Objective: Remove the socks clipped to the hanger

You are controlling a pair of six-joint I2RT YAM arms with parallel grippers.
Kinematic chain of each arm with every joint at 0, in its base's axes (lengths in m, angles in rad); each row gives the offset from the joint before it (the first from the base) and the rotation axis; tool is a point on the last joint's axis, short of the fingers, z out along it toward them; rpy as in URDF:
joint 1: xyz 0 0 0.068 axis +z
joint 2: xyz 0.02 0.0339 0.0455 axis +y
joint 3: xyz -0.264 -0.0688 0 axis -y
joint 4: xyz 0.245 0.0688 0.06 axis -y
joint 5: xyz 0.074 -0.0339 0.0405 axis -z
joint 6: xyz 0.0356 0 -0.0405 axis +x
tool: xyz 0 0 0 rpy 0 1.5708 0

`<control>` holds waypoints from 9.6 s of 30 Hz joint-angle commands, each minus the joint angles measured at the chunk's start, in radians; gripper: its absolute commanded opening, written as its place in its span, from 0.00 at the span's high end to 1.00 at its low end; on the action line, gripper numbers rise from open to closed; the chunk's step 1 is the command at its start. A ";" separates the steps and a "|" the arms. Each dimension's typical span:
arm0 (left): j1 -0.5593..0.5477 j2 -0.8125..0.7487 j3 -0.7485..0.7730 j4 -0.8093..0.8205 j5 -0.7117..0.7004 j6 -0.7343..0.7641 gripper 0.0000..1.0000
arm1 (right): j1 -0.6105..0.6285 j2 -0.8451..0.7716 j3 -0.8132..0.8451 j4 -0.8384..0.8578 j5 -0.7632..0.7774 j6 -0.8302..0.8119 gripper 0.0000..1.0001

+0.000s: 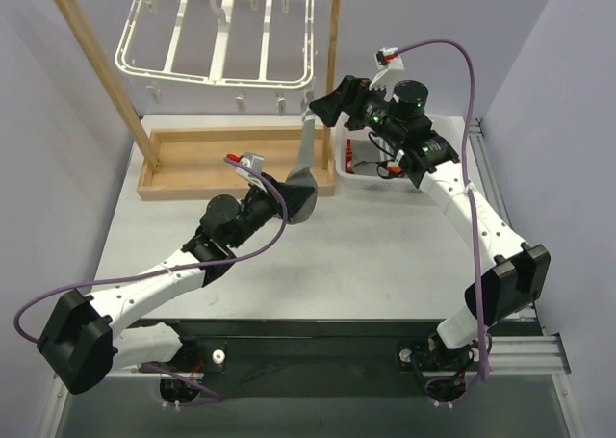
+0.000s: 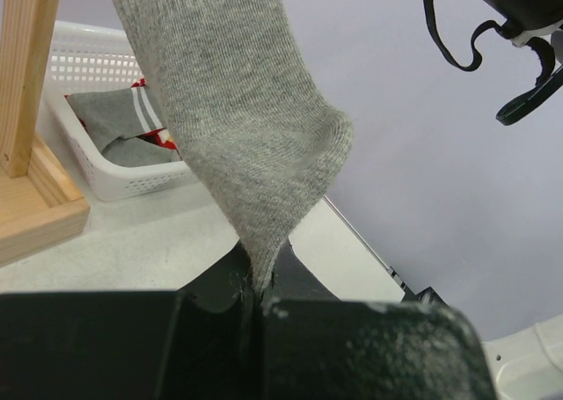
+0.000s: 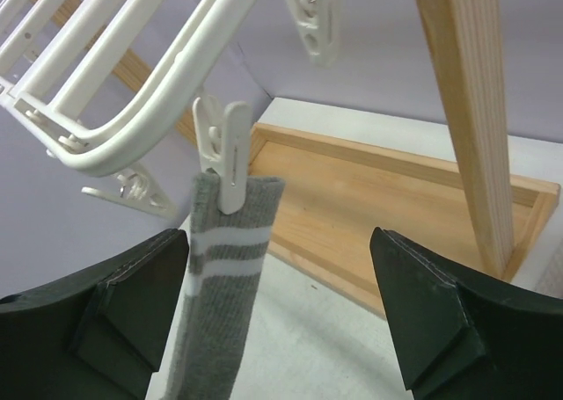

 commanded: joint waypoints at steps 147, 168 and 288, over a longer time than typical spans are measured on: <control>-0.067 0.075 0.052 -0.050 -0.046 0.022 1.00 | 0.234 -0.067 -0.112 0.345 0.498 -0.349 0.31; -0.073 0.080 0.053 -0.039 -0.044 0.019 1.00 | 0.274 -0.017 -0.055 0.334 0.518 -0.466 0.45; 0.277 -0.065 0.164 0.004 0.856 -0.318 1.00 | 0.143 -0.304 -0.483 -0.148 -0.574 -0.532 0.16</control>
